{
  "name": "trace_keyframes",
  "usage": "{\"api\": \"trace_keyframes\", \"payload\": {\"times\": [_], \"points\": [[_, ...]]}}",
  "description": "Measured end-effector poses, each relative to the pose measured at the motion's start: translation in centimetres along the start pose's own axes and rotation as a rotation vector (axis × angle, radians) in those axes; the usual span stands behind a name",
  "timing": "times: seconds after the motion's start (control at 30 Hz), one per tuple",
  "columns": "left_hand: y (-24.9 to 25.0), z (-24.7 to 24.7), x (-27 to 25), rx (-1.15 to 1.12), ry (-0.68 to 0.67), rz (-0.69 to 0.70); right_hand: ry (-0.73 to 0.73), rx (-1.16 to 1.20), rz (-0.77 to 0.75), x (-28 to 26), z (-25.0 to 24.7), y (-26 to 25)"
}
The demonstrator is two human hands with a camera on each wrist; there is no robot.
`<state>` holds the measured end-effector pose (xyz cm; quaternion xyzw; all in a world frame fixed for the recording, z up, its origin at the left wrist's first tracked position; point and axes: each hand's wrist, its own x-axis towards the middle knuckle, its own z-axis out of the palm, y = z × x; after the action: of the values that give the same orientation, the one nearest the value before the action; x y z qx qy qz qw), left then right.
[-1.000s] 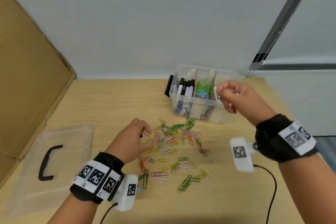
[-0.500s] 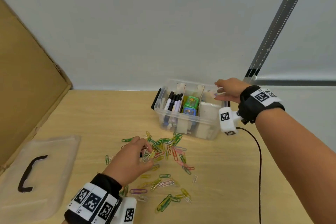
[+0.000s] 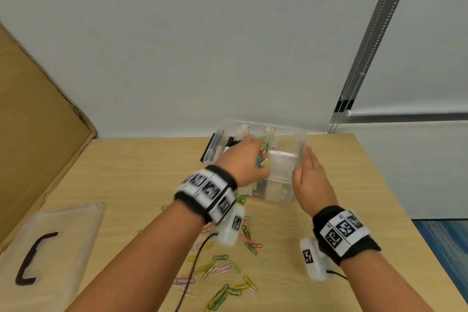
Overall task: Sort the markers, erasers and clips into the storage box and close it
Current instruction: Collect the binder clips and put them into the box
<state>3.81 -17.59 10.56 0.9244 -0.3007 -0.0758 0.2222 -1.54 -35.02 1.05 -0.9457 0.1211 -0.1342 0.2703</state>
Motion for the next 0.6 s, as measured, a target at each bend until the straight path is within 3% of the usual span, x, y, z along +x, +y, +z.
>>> {"api": "trace_keyframes", "payload": {"times": [0.17,0.3,0.43,0.6], "points": [[3.5,1.3,9.1,0.094,-0.03,-0.061,0.033,0.014,0.013,-0.2,0.0,-0.4],[4.5,2.9,12.4,0.158,-0.116,-0.117,0.019,0.013,0.01,-0.3,-0.3,-0.6],[4.7,3.6,13.2,0.273,-0.264,-0.048,0.011,0.012,0.014,-0.2,-0.7,-0.7],[2.9,1.5,10.0,0.092,-0.223,-0.033,-0.003,0.011,0.006,-1.0,0.4,-0.5]]}}
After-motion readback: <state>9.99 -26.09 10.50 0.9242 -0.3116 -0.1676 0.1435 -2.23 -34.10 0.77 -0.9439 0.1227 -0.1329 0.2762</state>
